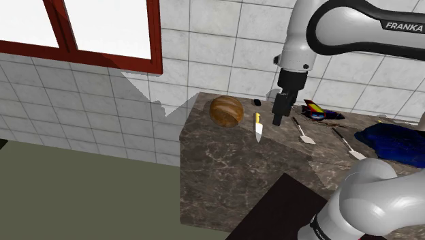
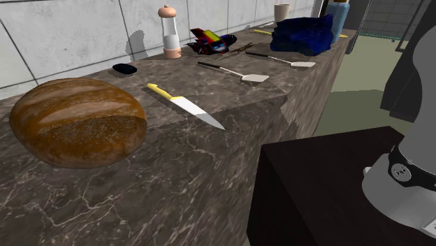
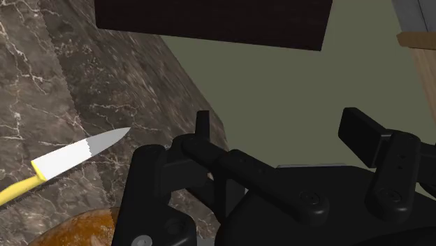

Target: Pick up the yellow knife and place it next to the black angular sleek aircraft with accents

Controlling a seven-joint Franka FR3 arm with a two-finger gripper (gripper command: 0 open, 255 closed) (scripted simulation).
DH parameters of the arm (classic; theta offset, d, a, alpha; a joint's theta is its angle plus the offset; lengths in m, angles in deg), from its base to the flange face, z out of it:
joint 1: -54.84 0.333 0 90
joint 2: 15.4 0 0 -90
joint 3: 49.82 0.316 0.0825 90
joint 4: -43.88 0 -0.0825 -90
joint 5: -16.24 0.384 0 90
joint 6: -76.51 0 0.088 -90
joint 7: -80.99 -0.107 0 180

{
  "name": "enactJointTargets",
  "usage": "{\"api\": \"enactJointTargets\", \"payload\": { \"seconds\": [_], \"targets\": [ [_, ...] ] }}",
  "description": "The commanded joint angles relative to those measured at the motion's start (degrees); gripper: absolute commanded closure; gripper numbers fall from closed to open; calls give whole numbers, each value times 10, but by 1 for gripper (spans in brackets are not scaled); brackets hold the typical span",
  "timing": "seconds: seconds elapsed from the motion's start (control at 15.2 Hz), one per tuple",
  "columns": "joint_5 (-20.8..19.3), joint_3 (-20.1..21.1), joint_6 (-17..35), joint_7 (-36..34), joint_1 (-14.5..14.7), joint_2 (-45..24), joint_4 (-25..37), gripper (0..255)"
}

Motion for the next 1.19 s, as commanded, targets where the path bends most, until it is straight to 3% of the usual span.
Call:
{"api": "enactJointTargets", "payload": {
  "seconds": [0.0, 0.53, 1.12],
  "targets": [
    [0, 0, 0, 0, 0, 0, 0, 0],
    [-29, -37, 137, -9, -47, -100, -17, 0],
    [-46, -84, 273, -19, -92, -239, 10, 0]
  ]
}}
